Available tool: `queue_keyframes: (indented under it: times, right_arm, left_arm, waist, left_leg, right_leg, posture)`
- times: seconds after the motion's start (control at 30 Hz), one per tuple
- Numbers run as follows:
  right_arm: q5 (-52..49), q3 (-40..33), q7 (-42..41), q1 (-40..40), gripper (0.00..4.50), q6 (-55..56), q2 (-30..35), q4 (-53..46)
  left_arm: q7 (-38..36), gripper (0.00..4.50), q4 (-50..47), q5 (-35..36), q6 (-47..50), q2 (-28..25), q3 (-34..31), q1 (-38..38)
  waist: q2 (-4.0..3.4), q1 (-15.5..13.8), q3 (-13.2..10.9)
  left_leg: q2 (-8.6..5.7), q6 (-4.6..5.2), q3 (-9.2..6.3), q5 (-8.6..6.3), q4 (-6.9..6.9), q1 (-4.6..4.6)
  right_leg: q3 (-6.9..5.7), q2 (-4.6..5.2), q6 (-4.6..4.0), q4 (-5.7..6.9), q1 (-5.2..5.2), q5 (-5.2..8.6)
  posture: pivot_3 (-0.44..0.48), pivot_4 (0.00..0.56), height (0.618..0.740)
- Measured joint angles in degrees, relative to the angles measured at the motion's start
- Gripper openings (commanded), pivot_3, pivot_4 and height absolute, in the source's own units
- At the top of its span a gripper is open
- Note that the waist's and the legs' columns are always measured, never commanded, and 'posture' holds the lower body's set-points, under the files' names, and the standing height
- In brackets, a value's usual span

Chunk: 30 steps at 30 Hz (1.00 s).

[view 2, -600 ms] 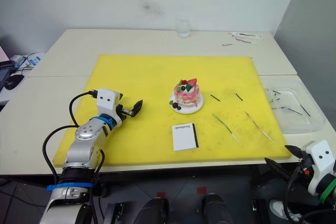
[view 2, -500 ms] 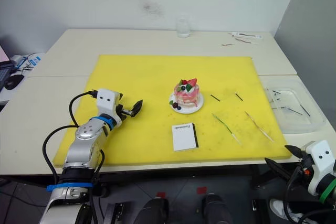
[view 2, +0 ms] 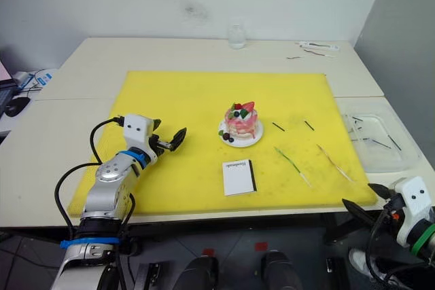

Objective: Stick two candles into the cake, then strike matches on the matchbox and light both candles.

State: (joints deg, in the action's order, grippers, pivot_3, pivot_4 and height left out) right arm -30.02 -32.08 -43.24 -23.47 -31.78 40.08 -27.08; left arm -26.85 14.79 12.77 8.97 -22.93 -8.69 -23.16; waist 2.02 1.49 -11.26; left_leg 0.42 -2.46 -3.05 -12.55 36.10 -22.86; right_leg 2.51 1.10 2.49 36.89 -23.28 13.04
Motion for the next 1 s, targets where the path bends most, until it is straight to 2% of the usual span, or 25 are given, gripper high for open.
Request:
queue_keyframes:
  times: [0.1,0.2,0.3,0.4,0.53,0.57,0.63,0.73,1.0]
  right_arm:
    - [0.5,1.1,0.0,0.9,4.43,0.0,0.1,0.7]
    - [1.3,2.0,-0.1,2.0,4.43,0.1,0.2,1.7]
    - [1.8,3.1,-0.2,4.4,4.43,0.1,0.8,3.8]
    - [2.4,5.1,-0.1,7.6,4.43,0.1,1.8,6.1]
    - [4.0,7.0,0.6,10.3,4.43,-0.2,2.3,9.7]
    - [4.2,7.2,0.9,10.7,4.27,-0.3,2.3,10.4]
    - [4.4,7.6,1.2,11.0,3.85,-0.3,2.3,11.7]
    - [5.6,8.2,1.9,11.2,2.83,0.0,2.3,12.9]
    - [6.3,9.5,1.2,13.4,2.83,0.1,2.6,14.9]
  left_arm:
    - [-2.9,4.5,-3.2,2.5,2.6,-1.7,-0.7,0.5]
    - [-10.1,4.5,-9.9,7.1,8.3,-5.6,0.0,1.7]
    - [-20.4,4.5,-19.8,12.8,16.6,-12.3,4.5,1.7]
    - [-28.0,4.5,-27.5,16.3,22.1,-15.3,10.2,-0.8]
    - [-34.1,4.5,-31.9,17.7,24.4,-14.9,17.4,-6.0]
    - [-34.5,4.5,-32.3,17.6,24.3,-14.3,18.0,-6.9]
    - [-34.6,4.5,-32.2,17.7,24.3,-11.9,18.3,-8.3]
    - [-35.0,4.5,-32.1,18.1,24.3,-9.5,18.9,-9.2]
    - [-36.6,4.5,-30.1,16.1,22.7,-8.0,22.6,-10.5]
  waist:
    - [0.0,0.0,0.0]
    - [0.0,0.0,0.0]
    - [0.0,0.1,0.0]
    - [-0.04,0.0,0.0]
    - [-0.05,0.1,0.0]
    - [-0.05,0.1,0.0]
    - [-0.05,0.1,0.0]
    - [-0.05,0.3,0.0]
    - [-0.06,0.3,0.0]
  left_leg:
    - [0.03,0.0,0.02,0.0,0.0,-0.01]
    - [0.04,0.0,0.05,0.0,-0.01,-0.03]
    - [0.05,0.0,0.07,0.0,0.0,-0.04]
    - [0.05,0.0,0.13,0.0,0.02,-0.04]
    - [0.06,0.01,0.15,0.0,0.02,-0.04]
    - [0.06,0.01,0.15,0.0,0.01,-0.05]
    - [0.06,0.01,0.15,0.0,0.0,-0.06]
    - [0.08,0.01,0.16,0.0,0.0,-0.06]
    - [0.09,0.02,0.16,0.01,0.06,-0.02]
  right_leg:
    - [-0.01,-0.01,-0.01,0.0,0.0,0.0]
    - [0.01,0.0,-0.03,-0.02,-0.01,0.01]
    - [0.02,0.02,-0.05,-0.02,-0.01,0.03]
    - [0.0,0.03,-0.06,-0.01,0.01,0.03]
    - [0.0,-0.01,-0.08,-0.01,0.01,0.04]
    - [0.0,-0.01,-0.08,-0.01,0.01,0.05]
    - [0.0,-0.02,-0.08,-0.02,0.01,0.06]
    - [0.01,-0.05,-0.07,-0.01,0.0,0.05]
    - [0.04,-0.06,-0.07,0.04,0.01,0.05]
  posture:
    - [0.0,0.15,0.74]
    - [0.0,0.15,0.74]
    - [0.0,0.15,0.74]
    - [0.0,0.15,0.74]
    - [0.0,0.15,0.74]
    - [0.0,0.15,0.74]
    - [0.0,0.15,0.74]
    - [0.0,0.15,0.74]
    - [0.0,0.15,0.74]
